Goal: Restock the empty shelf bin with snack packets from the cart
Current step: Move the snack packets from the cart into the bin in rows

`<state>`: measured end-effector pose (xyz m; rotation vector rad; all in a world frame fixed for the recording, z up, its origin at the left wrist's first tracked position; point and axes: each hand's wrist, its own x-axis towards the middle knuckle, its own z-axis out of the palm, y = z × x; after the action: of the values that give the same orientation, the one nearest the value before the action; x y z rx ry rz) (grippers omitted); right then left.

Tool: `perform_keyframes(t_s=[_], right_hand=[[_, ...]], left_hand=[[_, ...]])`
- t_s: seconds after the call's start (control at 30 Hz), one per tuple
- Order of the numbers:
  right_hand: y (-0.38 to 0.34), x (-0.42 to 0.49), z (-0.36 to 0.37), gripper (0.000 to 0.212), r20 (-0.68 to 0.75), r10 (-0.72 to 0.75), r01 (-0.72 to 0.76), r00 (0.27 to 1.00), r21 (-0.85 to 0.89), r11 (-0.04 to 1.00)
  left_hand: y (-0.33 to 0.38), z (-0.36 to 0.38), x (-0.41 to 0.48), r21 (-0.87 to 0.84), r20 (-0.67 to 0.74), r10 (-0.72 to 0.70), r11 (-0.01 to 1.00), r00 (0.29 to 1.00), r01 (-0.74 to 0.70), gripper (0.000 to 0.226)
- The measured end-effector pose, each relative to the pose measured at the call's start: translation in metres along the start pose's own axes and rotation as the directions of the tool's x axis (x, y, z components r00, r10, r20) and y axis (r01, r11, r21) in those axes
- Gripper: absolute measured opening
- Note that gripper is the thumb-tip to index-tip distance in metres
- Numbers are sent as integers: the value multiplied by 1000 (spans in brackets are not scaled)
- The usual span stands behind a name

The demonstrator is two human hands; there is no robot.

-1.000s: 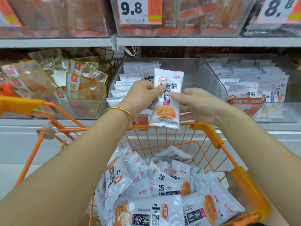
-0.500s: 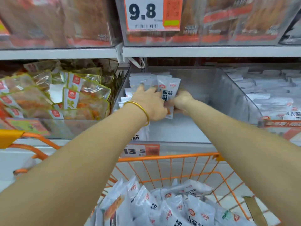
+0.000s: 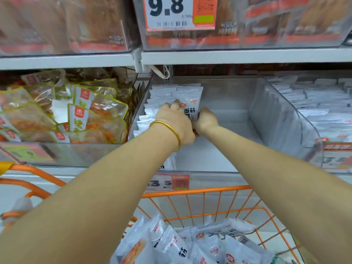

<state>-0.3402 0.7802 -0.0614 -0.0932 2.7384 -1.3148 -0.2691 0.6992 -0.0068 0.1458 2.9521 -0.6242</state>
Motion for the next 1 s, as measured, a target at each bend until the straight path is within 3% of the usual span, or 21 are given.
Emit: perform_keyframes(t_s=[0.23,0.43,0.53,0.6,0.67,0.73,0.8,0.87,0.93,1.0], right_hand=[[-1,-5,-3,28,68,105,-112,992,111,987],[-3,-17,-16,33,77,92,-94,993,25,995],[-6,-35,-34,30,-8,10,-10,1000,-10,1000],[-8,-64,-53,25,-48,-86,90,995,98,991],[-6,-107,-73,18,7,-168,163,986,222,961],[2,-153,-88,16,183,-210,163,960,241,957],[17,-185,-91,13,415,-181,144,891,117,983],[35,-200,-82,7,588,-80,193,805,-132,972],[50,-201,-70,6,652,49,299,757,-411,861],[61,-196,-62,8,600,90,377,795,-605,701]], left_hand=[[-15,-7,-10,-230,-61,53,971,997,-66,51],[-18,-9,-43,-354,-103,15,934,995,-51,55],[-10,-7,-61,-428,-197,-43,903,980,-47,51],[-2,-5,-73,-472,-296,-97,879,950,-58,47],[9,-2,-85,-519,-398,-167,852,902,-71,47],[24,2,-99,-547,-472,-225,833,852,-83,45],[39,10,-113,-564,-505,-247,819,827,-100,44],[50,18,-125,-572,-513,-238,811,825,-121,46],[57,26,-136,-569,-527,-216,808,822,-153,48],[62,34,-144,-564,-550,-219,809,806,-165,46]])
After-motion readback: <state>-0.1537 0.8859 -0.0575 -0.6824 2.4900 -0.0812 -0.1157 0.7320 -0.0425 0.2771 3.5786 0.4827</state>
